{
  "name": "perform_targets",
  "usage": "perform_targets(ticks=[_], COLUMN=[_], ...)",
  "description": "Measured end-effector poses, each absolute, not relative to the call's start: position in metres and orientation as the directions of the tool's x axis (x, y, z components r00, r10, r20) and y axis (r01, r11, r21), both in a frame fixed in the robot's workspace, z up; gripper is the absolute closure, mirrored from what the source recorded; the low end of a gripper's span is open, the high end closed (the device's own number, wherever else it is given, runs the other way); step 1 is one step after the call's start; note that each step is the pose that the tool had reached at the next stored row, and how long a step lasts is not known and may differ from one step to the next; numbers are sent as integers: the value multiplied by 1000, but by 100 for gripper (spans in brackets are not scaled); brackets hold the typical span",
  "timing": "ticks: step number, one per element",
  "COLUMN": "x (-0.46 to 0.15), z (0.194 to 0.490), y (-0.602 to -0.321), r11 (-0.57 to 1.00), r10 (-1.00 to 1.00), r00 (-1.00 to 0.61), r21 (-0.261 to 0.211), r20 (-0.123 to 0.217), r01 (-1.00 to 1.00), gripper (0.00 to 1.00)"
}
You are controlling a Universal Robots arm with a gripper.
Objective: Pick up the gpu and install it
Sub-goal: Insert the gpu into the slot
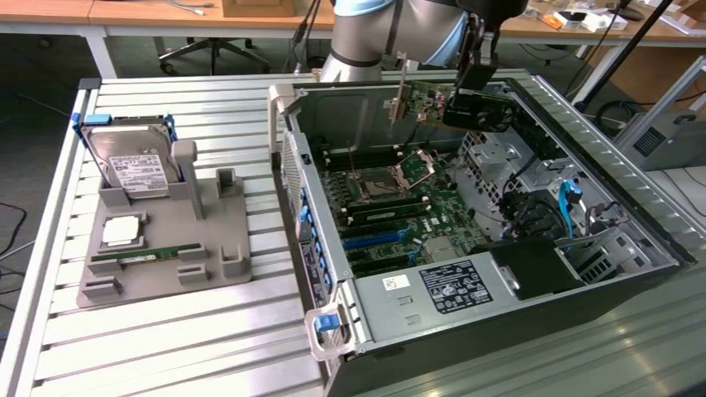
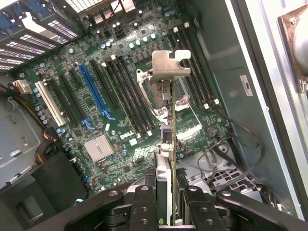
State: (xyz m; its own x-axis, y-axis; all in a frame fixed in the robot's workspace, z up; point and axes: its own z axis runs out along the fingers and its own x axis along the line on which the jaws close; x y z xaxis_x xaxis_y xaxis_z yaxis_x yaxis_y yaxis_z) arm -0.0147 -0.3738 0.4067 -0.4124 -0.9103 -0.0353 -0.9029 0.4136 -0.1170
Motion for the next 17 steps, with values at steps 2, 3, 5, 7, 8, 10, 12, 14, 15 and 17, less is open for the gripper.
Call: perform_targets(ticks=[2,3,5,7,8,10,12,14,15,17], x=[-15,-15,-15,-15,-15,-15,-15,-15,-15,-15], z=[407,407,407,407,407,407,407,407,407,407], y=[-374,-374,-374,-374,-374,-374,-374,-374,-374,-374], r11=[407,405,398,395,393,387,380,372,370,357], r10=[-913,-914,-917,-919,-919,-922,-925,-928,-929,-934], r00=[-406,-404,-397,-393,-392,-386,-378,-371,-368,-356], r21=[-117,-117,-117,-117,-117,-117,-117,-117,-117,-117], r20=[-35,-35,-35,-35,-35,-35,-35,-35,-35,-35], r01=[-906,-907,-910,-911,-912,-915,-918,-921,-922,-927], gripper=[73,73,73,73,73,73,73,73,73,73])
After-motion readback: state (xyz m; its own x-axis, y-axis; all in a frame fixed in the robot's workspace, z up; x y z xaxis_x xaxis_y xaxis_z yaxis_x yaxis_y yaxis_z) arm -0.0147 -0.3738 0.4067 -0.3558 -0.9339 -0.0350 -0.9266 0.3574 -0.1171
